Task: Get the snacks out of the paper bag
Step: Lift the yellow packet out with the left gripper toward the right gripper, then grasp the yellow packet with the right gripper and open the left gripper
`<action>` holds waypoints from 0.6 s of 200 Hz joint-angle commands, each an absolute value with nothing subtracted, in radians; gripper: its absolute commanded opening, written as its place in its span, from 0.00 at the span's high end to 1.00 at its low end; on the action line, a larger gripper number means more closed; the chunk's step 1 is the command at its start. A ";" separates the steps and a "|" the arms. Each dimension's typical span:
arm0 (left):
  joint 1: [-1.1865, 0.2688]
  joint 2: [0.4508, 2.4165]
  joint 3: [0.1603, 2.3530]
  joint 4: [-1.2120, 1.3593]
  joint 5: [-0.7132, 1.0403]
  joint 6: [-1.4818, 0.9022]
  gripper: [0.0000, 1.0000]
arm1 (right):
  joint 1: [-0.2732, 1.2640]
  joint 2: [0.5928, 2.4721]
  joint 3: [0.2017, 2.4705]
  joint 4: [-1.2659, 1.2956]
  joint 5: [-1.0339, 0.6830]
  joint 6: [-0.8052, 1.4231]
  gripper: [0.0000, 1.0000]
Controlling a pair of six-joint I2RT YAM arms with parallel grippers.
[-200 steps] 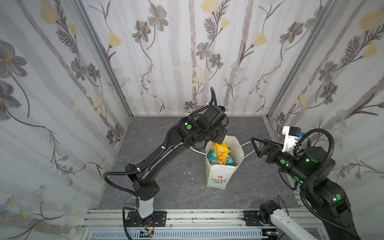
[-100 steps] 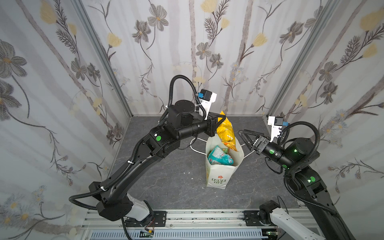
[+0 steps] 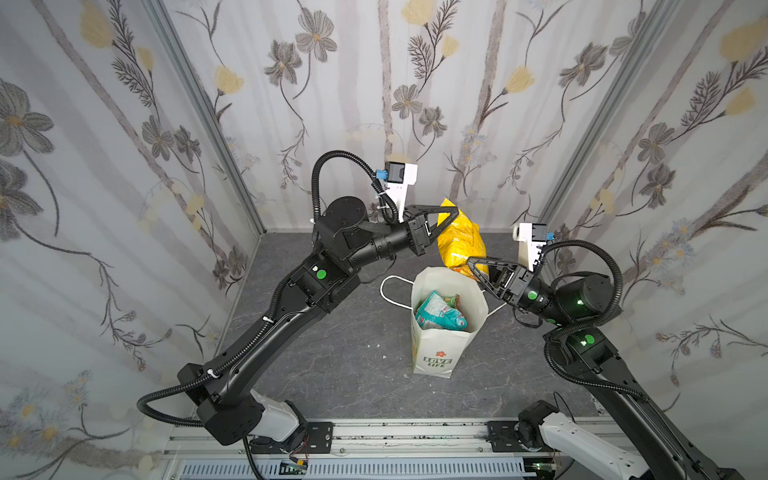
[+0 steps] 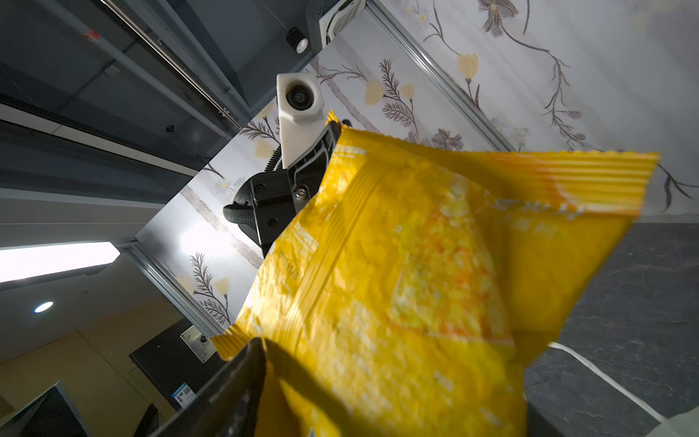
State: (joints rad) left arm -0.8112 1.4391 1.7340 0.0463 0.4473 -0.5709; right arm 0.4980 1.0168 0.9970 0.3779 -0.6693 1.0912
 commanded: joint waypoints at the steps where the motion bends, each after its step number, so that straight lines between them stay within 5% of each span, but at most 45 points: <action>1: -0.809 1.436 1.724 0.125 0.468 -0.613 0.98 | 0.501 1.018 1.011 0.451 -0.633 1.115 0.45; 26: -0.810 1.420 1.704 0.130 0.460 -0.608 0.78 | 0.502 1.019 1.022 0.431 -0.595 1.104 0.70; 83: -0.808 1.339 1.674 0.041 0.383 -0.487 0.32 | 0.466 1.054 1.148 0.261 -0.568 0.981 0.92; 120: -0.807 1.264 1.653 -0.132 0.228 -0.324 0.20 | 0.336 1.126 1.263 0.143 -0.605 0.888 0.99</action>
